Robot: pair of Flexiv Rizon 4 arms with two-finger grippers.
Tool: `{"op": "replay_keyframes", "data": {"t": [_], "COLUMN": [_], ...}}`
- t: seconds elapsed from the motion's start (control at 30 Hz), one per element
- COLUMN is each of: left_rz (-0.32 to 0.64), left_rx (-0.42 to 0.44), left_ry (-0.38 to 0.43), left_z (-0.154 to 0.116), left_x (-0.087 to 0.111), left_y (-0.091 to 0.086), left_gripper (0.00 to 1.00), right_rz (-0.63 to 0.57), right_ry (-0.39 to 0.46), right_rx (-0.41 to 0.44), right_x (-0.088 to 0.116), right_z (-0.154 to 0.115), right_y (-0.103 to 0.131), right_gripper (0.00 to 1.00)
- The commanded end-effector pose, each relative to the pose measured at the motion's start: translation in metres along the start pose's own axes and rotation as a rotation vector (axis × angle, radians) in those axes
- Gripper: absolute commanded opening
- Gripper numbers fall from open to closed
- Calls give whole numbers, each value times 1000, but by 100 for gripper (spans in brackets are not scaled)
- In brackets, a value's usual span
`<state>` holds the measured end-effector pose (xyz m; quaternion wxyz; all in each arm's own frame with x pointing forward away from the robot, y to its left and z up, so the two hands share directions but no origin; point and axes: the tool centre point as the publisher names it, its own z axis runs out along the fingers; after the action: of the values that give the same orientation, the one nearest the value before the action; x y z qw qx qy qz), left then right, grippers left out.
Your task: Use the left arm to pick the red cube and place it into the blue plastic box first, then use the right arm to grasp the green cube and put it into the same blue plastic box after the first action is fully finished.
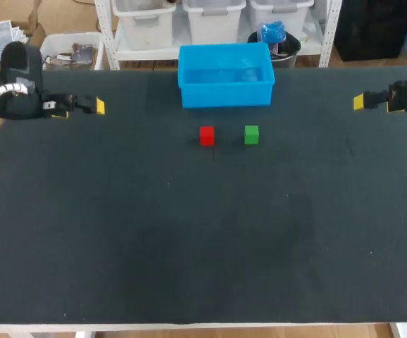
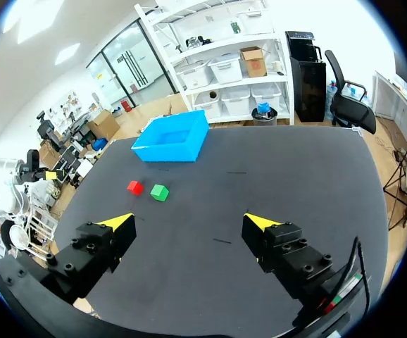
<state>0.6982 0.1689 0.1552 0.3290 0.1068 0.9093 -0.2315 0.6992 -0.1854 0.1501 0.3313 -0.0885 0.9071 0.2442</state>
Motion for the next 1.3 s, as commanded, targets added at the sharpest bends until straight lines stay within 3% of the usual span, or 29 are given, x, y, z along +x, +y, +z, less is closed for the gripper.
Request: {"op": "replay_keyframes", "data": {"t": [0.03, 0.3, 0.4, 1.13, 1.3], "left_rz": [36, 73, 26, 26, 20], "left_rx": [-61, -132, -67, -67, -180], "left_ry": [53, 137, 112, 112, 203], "left_z": [16, 50, 57, 57, 82], "left_x": [-10, -13, -14, -14, -27], "left_y": [-12, -45, -53, -53, -73], "left_gripper": [100, 100, 100, 100, 100], "right_rz": [0, 0, 0, 0, 0], "right_ry": [1, 1, 1, 1, 1], "right_rx": [1, 1, 1, 1, 1], "right_x": [0, 0, 0, 0, 0], "right_z": [1, 1, 1, 1, 1], "right_y": [0, 0, 0, 0, 0], "right_gripper": [100, 100, 100, 100, 100]}}
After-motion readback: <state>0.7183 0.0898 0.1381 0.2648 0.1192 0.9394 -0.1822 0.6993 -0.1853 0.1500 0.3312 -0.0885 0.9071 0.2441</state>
